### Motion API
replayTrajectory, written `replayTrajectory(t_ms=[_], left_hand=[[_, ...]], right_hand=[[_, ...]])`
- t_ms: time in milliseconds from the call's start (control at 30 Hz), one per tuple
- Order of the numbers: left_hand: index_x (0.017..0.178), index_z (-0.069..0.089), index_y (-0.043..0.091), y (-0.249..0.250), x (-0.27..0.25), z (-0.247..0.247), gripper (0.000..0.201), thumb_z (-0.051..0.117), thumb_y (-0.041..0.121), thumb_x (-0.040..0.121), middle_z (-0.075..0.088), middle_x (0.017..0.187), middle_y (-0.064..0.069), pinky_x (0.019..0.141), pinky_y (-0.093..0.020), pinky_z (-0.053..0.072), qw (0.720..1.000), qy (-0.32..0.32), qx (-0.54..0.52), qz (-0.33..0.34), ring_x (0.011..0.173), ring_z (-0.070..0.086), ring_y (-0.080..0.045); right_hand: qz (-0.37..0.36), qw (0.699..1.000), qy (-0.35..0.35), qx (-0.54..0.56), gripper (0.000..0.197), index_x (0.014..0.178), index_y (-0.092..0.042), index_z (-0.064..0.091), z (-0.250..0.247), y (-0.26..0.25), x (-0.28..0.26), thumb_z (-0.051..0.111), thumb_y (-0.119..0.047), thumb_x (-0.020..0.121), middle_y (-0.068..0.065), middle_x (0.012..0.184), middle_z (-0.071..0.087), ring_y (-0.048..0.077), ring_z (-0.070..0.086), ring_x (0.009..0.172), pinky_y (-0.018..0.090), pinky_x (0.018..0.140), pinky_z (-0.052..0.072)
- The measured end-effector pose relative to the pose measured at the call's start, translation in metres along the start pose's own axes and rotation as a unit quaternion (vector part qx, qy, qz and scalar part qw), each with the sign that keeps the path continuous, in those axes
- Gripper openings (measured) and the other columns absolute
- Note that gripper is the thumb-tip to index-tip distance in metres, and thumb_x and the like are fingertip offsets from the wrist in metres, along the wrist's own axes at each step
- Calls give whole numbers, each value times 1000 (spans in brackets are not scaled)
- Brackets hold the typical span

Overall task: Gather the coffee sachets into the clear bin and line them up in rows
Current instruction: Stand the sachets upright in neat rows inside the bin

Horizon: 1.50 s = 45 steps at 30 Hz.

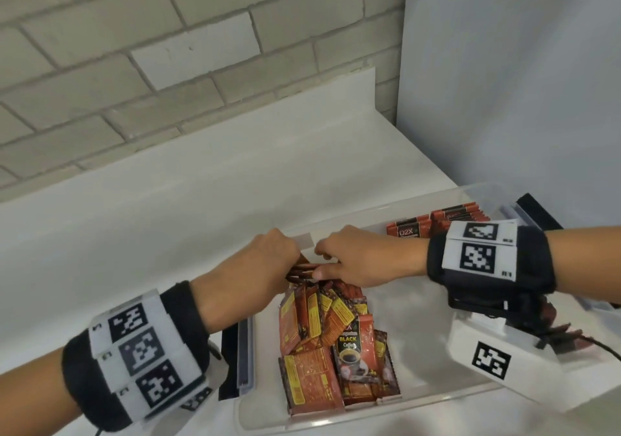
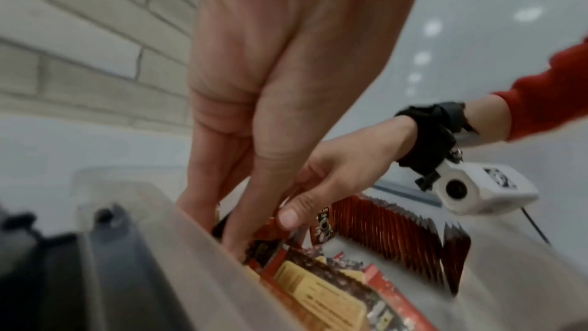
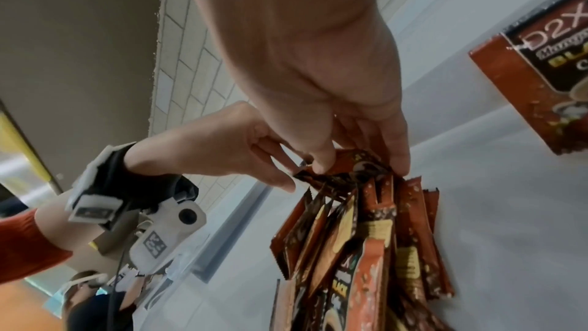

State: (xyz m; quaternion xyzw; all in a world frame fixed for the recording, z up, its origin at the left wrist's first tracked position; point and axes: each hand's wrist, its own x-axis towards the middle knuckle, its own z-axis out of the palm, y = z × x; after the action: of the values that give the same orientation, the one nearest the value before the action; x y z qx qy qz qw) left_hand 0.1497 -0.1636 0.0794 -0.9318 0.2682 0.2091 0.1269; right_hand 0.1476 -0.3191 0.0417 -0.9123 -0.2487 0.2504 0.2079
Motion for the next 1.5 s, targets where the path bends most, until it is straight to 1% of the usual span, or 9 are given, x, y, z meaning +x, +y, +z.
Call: replayTrajectory(t_ms=[133,300,467,633,867,967,1233,1367,1500], left_hand=[[120,54,11,-9,-2,-3,30,58,8,90,58,112,-9,78,-31,52,997,50,-38,-50,95,62,-23],[121,57,12,-12,-3,8,33,60,10,89,59,112,-8,69,-26,46,996,41,-47,-63,96,61,-22],[126,56,15,-18,5,13,42,65,9,86,59,116,-6,77,-28,46,999,11,-30,-26,101,60,-22],[112,65,15,-14,8,10,22,58,14,92,57,102,-4,63,-26,37,997,50,52,-12,83,58,-19],[103,74,23,-35,-18,-45,19,65,26,87,58,94,1,77,-35,44,977,186,-85,60,90,46,-15],[100,70,29,-42,-24,-65,16,61,29,88,63,97,9,78,-24,45,959,205,-175,87,88,55,-8],[110,56,22,-4,-1,-81,19,40,27,101,63,100,3,68,-17,47,854,246,-447,106,86,61,-5],[119,50,17,25,22,-83,21,38,21,103,57,112,-6,75,-20,47,808,359,-454,112,96,58,-14],[129,37,20,41,35,-82,31,48,22,100,58,100,-3,69,-26,56,712,385,-581,92,85,66,-13]], right_hand=[[-8,1000,-3,-22,41,112,3,58,1,-3,6,51,-35,99,20,100,66,28,61,77,25,53,39],[-29,999,23,6,41,119,-4,55,-1,-13,14,63,-33,91,14,107,65,28,62,93,35,77,51],[-35,997,64,-1,48,118,-6,61,1,-17,22,72,-37,83,12,109,66,28,62,96,39,83,52],[-38,995,94,4,30,108,-7,70,-2,-19,23,71,-27,85,14,99,69,29,65,85,42,79,54],[-74,974,170,126,20,89,-9,75,-44,-16,-10,68,-28,88,5,74,72,18,65,66,19,56,42],[-75,962,200,171,19,94,-16,75,-59,-13,-31,67,-33,88,-1,81,72,10,65,74,21,62,46],[-58,824,235,512,24,104,-11,67,-74,7,-65,55,-30,95,7,103,72,18,69,98,32,93,53],[-67,734,194,648,54,125,-6,51,-82,5,-67,56,-44,88,25,118,64,36,67,105,46,80,58],[-81,718,253,643,50,125,-12,43,-84,11,-69,67,-24,83,18,120,63,28,71,97,36,72,60]])
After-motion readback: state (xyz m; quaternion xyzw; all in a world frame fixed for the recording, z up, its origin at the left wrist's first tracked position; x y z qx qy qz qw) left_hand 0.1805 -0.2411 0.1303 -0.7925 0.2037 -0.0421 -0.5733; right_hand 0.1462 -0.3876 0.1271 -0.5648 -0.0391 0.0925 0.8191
